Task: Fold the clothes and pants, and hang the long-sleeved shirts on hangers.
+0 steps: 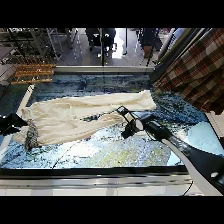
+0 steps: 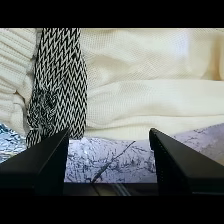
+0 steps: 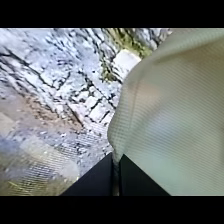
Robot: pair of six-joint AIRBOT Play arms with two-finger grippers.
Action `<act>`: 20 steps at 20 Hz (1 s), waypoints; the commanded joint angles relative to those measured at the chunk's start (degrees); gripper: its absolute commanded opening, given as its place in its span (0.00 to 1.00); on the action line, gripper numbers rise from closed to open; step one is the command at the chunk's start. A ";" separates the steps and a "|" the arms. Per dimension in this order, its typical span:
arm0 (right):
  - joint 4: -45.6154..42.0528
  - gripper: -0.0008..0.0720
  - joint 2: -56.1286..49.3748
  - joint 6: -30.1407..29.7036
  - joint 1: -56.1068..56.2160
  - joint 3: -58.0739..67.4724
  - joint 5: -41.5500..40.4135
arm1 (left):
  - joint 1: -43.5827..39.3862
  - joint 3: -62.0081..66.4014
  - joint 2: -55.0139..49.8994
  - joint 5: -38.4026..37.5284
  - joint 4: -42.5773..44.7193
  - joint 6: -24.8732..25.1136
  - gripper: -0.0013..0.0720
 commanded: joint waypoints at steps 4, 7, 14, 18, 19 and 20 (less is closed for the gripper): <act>-5.97 0.05 25.53 8.57 -2.73 11.72 13.60 | -0.02 -0.02 0.02 0.00 1.22 0.68 0.78; -7.17 0.05 23.28 7.43 -15.78 12.35 8.66 | -0.79 -0.07 0.02 -0.24 1.29 0.68 0.78; 11.89 0.88 -0.24 6.36 -47.32 12.46 -3.63 | -1.66 -11.26 0.04 5.49 3.82 -1.07 0.78; 23.41 0.88 -1.81 -3.54 -55.95 6.51 13.70 | -1.03 -22.32 0.07 11.91 3.78 -1.01 0.78; 25.57 0.88 -1.18 -4.90 -56.83 3.34 16.00 | -1.01 -23.61 0.09 12.41 3.58 -0.96 0.78; 26.43 0.87 -0.52 -5.14 -57.24 0.11 16.90 | -1.01 -24.26 0.09 12.50 3.63 -0.74 0.78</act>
